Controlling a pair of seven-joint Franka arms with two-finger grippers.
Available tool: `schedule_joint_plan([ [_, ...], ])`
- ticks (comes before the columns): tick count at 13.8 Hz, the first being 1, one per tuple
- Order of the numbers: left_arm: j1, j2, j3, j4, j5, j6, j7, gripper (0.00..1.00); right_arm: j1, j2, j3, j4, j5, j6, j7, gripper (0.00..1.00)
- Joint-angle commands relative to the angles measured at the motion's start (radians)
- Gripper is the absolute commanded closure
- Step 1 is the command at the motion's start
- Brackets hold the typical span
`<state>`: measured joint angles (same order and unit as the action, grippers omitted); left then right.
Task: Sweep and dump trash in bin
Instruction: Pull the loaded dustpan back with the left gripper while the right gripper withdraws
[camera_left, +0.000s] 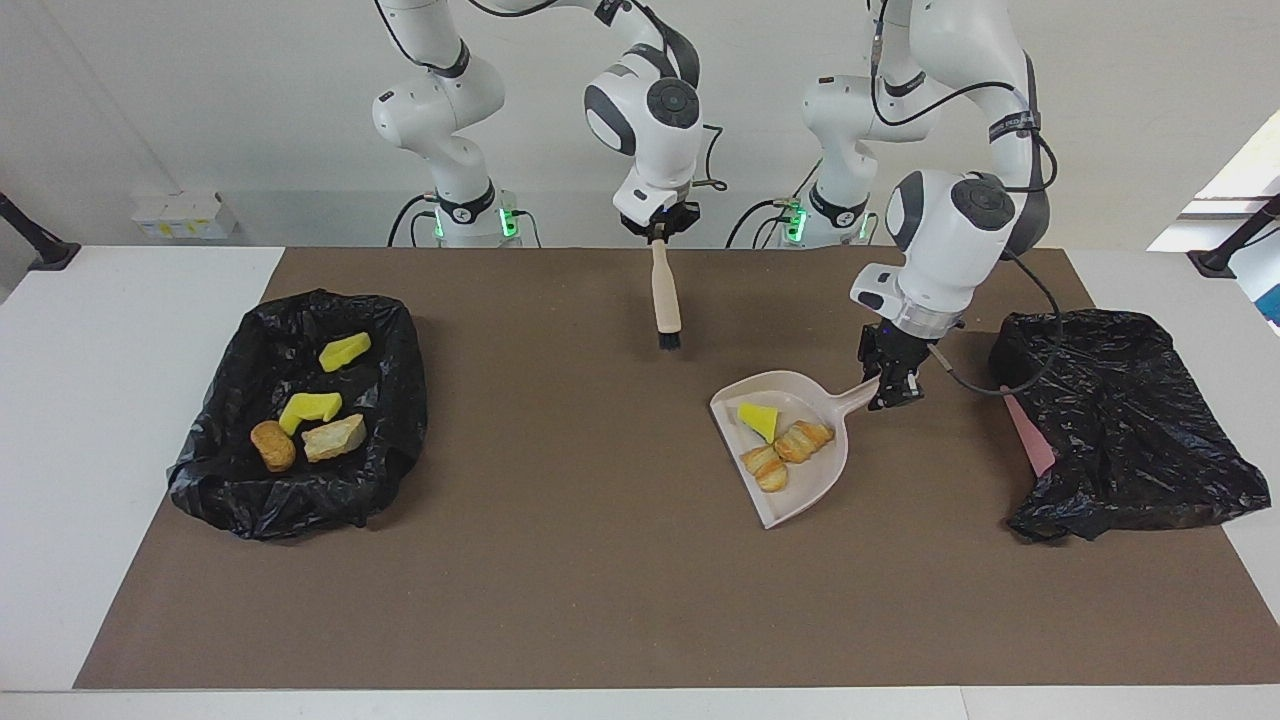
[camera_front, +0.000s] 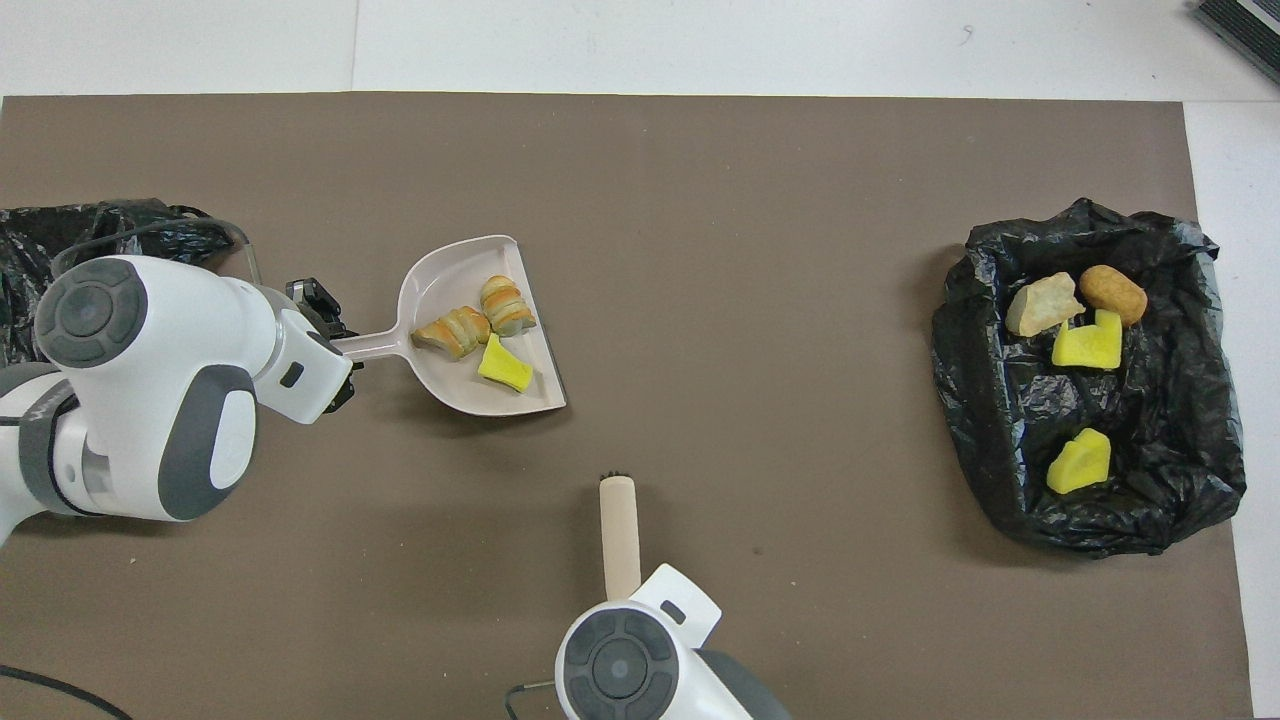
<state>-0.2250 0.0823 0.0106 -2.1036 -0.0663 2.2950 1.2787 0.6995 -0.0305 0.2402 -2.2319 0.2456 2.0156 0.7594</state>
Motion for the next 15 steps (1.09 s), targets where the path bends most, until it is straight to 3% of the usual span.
schedule_joint_plan([
  [1,0.016,0.051,-0.006,-0.018,-0.012,0.069,0.027,0.74,0.049,0.007,-0.002,-0.041,0.023,0.058,0.067,1.0],
  [5,0.016,0.067,-0.004,-0.019,-0.01,0.067,-0.077,0.51,0.054,0.011,-0.001,-0.057,0.023,0.061,0.086,1.0],
  [7,0.016,0.067,-0.006,-0.013,-0.009,0.052,-0.079,0.45,0.054,0.026,-0.001,-0.063,0.04,0.064,0.074,1.0],
  [10,0.015,0.063,-0.004,-0.001,-0.006,0.02,-0.081,0.46,0.054,0.034,-0.001,-0.063,0.047,0.08,0.054,1.0],
  [11,0.015,0.054,-0.003,0.005,0.011,0.006,-0.079,0.56,0.054,0.034,-0.001,-0.063,0.047,0.078,0.032,1.0],
  [12,0.016,0.053,-0.003,0.005,0.022,-0.002,-0.076,0.92,0.054,0.037,-0.001,-0.063,0.047,0.078,0.024,1.0],
  [13,0.025,0.053,-0.003,0.007,0.022,0.0,-0.07,1.0,0.052,0.037,-0.001,-0.063,0.047,0.078,0.023,0.99],
  [15,0.035,0.054,-0.003,0.017,0.022,-0.003,-0.05,1.0,0.054,0.037,-0.001,-0.063,0.047,0.075,-0.005,0.86],
])
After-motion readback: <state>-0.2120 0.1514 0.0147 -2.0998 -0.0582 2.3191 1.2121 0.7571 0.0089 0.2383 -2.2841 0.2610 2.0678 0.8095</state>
